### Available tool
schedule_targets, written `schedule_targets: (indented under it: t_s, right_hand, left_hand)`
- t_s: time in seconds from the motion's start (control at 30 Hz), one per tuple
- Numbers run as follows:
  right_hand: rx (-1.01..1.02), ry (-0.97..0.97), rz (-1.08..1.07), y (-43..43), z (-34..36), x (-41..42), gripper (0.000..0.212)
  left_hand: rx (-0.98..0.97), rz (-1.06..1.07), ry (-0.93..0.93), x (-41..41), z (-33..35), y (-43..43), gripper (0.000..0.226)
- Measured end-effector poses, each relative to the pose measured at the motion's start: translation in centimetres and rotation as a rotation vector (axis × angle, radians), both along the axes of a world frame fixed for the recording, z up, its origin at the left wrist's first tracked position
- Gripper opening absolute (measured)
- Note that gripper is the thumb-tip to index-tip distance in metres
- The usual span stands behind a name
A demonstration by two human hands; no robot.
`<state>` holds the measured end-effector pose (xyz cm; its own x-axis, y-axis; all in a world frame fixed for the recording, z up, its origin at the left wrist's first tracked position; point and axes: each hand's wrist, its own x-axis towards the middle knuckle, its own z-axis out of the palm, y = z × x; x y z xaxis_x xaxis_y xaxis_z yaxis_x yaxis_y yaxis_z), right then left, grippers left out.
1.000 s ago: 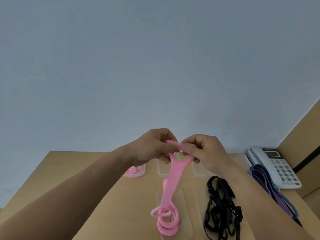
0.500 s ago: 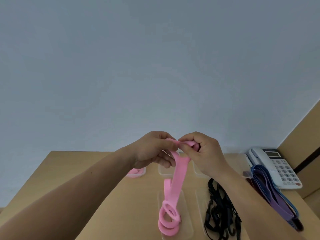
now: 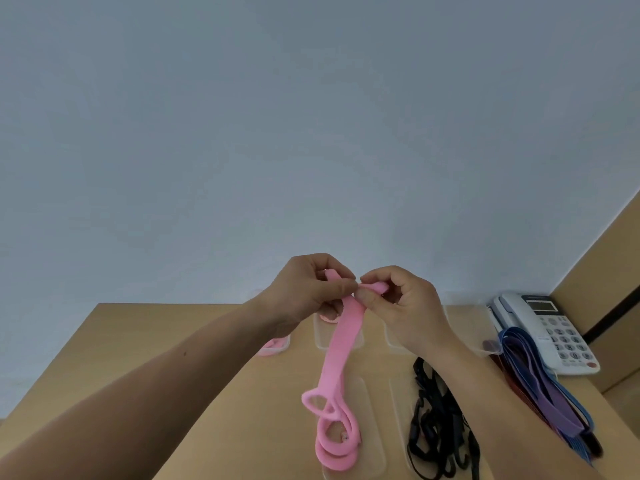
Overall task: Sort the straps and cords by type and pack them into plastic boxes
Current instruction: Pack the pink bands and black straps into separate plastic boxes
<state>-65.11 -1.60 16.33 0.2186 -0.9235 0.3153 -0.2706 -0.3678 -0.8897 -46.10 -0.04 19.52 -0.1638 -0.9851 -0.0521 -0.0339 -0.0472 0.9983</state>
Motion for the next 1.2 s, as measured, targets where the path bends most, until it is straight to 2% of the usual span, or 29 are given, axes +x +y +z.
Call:
schedule_targets:
  t_s: [0.07,0.13,0.3,0.4,0.5,0.6,0.7,0.9,1.03,1.2]
  right_hand:
    - [0.118,-0.111,0.074,-0.1,0.5,-0.2,0.01]
    - [0.198,-0.182,0.117,-0.2,0.9,-0.3,0.012]
    - [0.262,-0.157,0.125,-0.4,1.4,-0.1,0.016]
    - [0.188,-0.122,0.116,-0.3,1.5,-0.2,0.011]
    - [0.137,-0.098,0.096,-0.1,1.4,-0.1,0.011]
    - [0.106,-0.071,0.105,0.1,1.4,0.0,0.015]
    - [0.056,-0.047,0.09,0.4,1.4,0.2,0.019]
    - [-0.09,0.015,0.023,0.9,1.2,0.5,0.024]
    - [-0.052,-0.01,0.061,1.2,0.9,0.3,0.025]
    - [0.119,-0.171,0.154,1.0,1.2,-0.4,0.019]
  left_hand:
    - [-0.061,0.02,-0.009,0.1,-0.1,-0.1,0.007]
    - [-0.118,0.024,-0.037,0.2,-0.3,-0.3,0.009]
    - [-0.201,-0.059,-0.09,0.3,-0.7,0.0,0.019]
    - [-0.134,-0.025,-0.078,0.5,-0.7,0.0,0.035]
    - [-0.048,-0.084,-0.143,0.6,-0.6,0.2,0.024]
    - [0.005,-0.124,-0.126,0.6,-0.6,0.5,0.016]
    - [0.031,-0.11,-0.102,0.6,-0.3,0.8,0.015]
    - [0.188,-0.172,0.063,0.1,0.6,1.0,0.021]
    - [0.222,-0.097,0.08,0.0,0.1,0.8,0.016]
    - [0.117,-0.042,0.076,-0.3,-0.1,0.8,0.015]
